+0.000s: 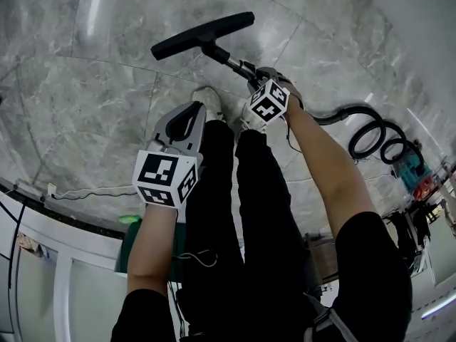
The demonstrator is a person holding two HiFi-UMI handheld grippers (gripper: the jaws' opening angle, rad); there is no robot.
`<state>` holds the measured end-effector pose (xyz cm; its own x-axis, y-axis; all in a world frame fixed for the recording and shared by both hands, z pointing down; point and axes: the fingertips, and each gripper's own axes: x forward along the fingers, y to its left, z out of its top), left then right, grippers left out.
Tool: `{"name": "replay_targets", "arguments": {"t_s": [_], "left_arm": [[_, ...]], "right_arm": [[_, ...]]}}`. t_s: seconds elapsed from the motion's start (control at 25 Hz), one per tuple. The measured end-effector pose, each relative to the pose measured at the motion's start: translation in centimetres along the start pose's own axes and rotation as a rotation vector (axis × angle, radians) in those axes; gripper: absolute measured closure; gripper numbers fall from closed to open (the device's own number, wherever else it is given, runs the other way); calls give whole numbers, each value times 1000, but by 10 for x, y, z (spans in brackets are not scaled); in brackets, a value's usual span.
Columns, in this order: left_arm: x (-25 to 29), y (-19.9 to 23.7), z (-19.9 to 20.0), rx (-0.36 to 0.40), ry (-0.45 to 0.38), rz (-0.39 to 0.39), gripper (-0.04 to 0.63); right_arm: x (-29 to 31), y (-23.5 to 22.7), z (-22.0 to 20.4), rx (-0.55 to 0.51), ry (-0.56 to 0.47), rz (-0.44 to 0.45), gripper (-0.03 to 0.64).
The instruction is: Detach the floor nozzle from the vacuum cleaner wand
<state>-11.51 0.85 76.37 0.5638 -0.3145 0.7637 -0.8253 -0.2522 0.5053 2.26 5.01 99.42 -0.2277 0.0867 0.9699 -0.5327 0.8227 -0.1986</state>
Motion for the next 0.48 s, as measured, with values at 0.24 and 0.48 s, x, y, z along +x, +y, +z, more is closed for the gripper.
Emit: {"name": "replay_targets", "arguments": {"t_s": [0.24,0.48], "left_arm": [[-32,-71,43,-41,-101,-51,564],[-70,-118,94,-65,-213,-47,469]], "right_arm": [[-134,12,11,32,-159,-20,431],[-267,30,38,29,-332,-43,431]]}}
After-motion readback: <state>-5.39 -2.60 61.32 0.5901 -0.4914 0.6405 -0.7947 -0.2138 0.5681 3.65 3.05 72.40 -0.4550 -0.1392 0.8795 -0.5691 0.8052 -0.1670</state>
